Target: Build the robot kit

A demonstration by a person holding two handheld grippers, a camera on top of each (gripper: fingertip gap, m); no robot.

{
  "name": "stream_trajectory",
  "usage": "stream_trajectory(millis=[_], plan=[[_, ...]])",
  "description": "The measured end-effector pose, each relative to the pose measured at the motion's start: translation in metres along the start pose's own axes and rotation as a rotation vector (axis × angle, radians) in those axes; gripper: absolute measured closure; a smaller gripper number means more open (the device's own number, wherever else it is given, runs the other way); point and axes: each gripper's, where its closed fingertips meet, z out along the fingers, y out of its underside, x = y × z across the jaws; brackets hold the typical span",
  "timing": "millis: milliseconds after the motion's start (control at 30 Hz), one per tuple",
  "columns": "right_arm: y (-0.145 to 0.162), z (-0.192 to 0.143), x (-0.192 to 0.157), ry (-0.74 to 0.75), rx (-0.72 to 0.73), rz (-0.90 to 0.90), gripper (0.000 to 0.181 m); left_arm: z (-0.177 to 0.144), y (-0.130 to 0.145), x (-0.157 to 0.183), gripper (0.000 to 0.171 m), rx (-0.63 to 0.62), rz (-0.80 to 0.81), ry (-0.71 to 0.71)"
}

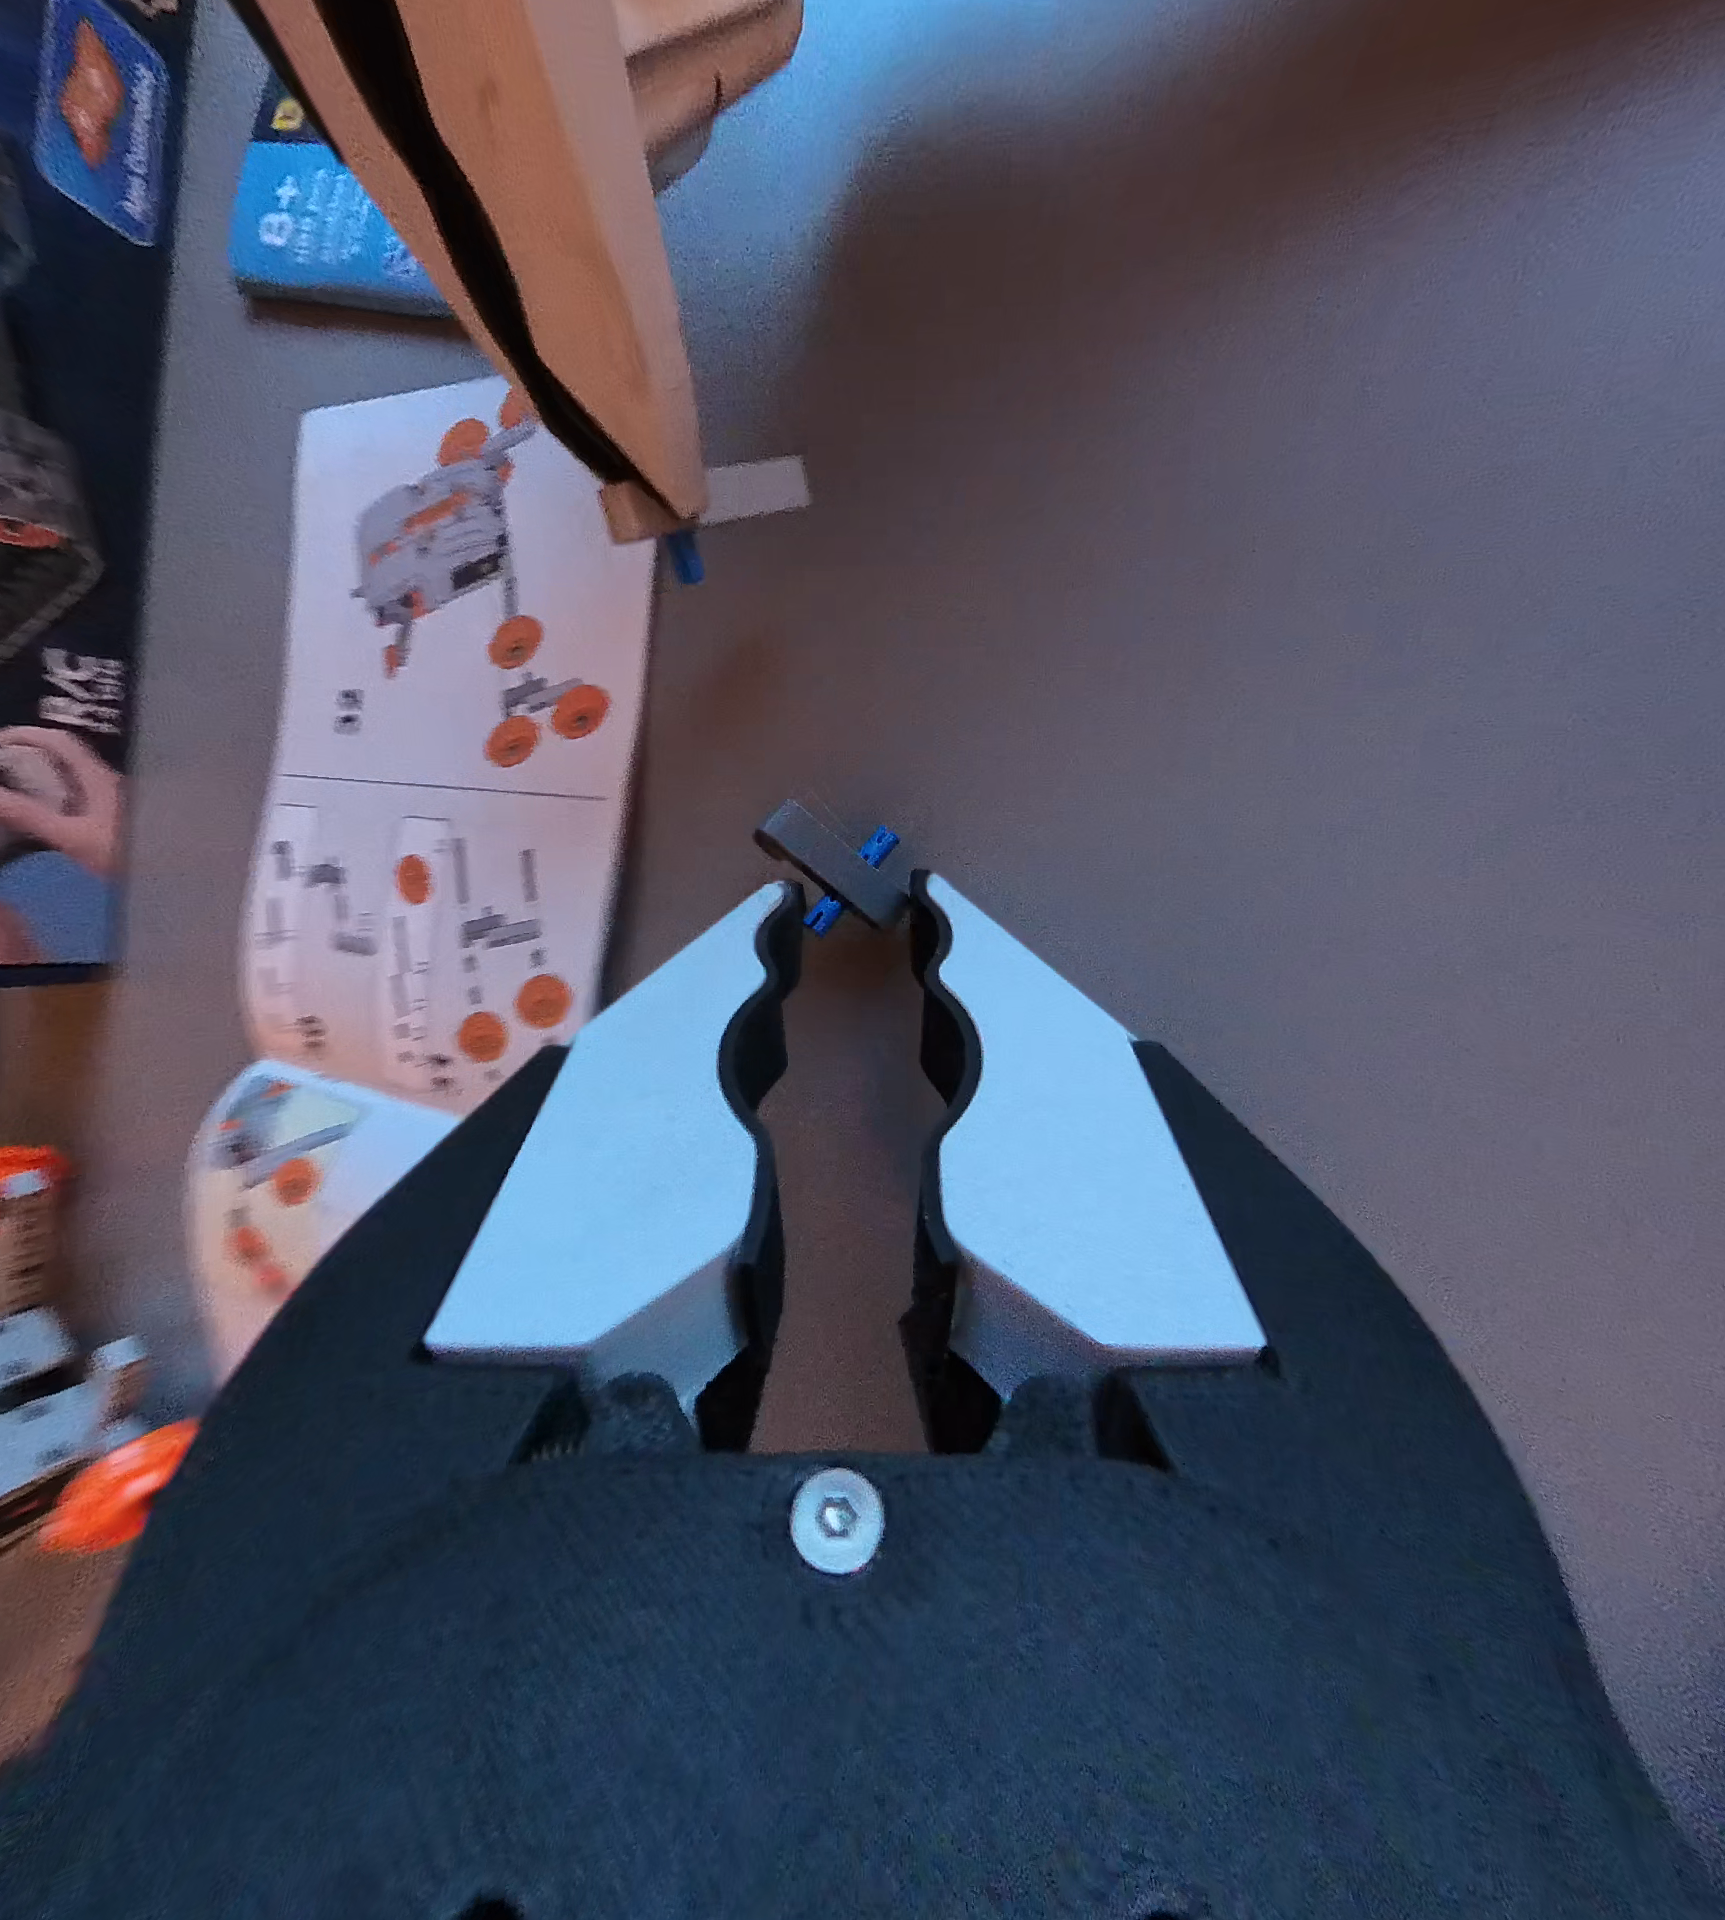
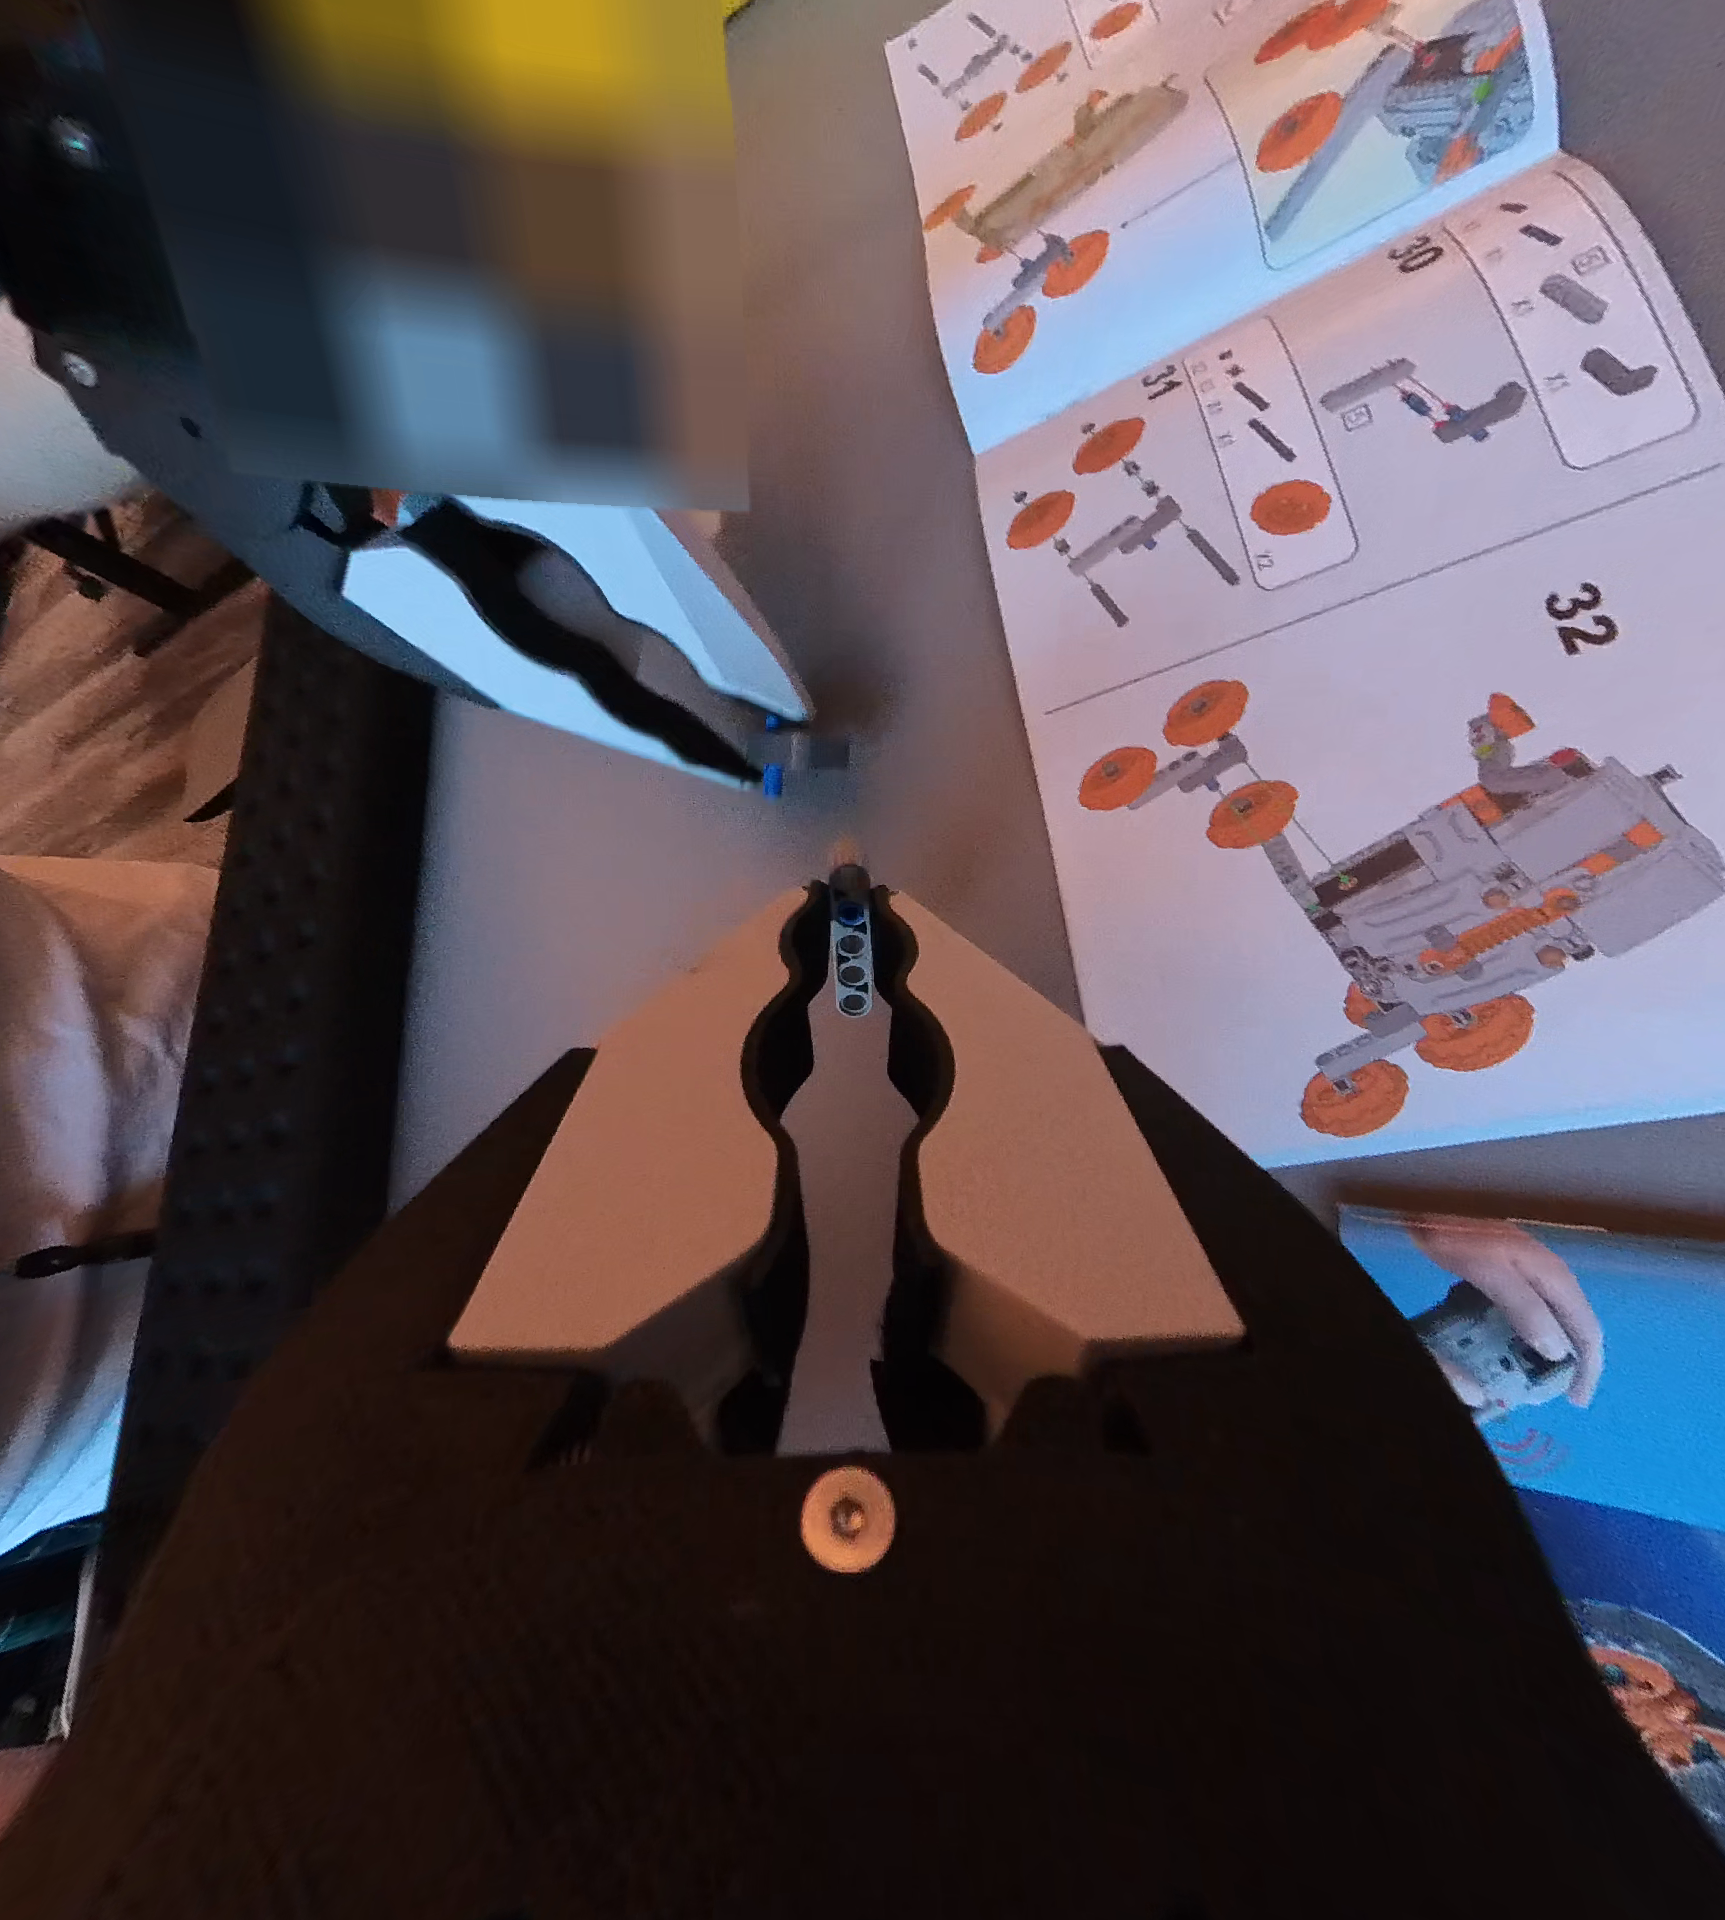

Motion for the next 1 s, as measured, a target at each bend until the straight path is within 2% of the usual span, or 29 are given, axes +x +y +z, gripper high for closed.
stream_trajectory(millis=[133,233,367,467,567,733,900,1000], plan=[[-0.001,-0.013,0.007,0.033,0.03,0.01,0.176,0.0,0.022,-0.03,0.154,-0.239,0.202,-0.069],[0.001,-0.03,0.011,0.054,0.063,0.024,0.176,0.002,0.024,-0.051,0.154,-0.344,0.291,-0.066],[0.001,-0.052,0.016,0.074,0.128,0.045,0.176,0.01,0.015,-0.078,0.154,-0.372,0.316,-0.065],[0.003,-0.063,0.022,0.094,0.157,0.072,0.176,0.018,0.016,-0.084,0.154,-0.401,0.321,-0.033],[0.01,-0.063,0.027,0.103,0.136,0.091,0.176,0.023,0.016,-0.08,0.154,-0.402,0.328,-0.005],[0.02,-0.057,0.034,0.115,0.089,0.116,0.176,0.031,0.0,-0.061,0.154,-0.33,0.314,0.063],[0.025,-0.052,0.036,0.116,0.062,0.123,0.176,0.036,-0.002,-0.06,0.154,-0.362,0.373,0.038],[0.026,-0.046,0.037,0.109,0.049,0.126,0.176,0.038,-0.005,-0.056,0.154,-0.34,0.337,0.056]])
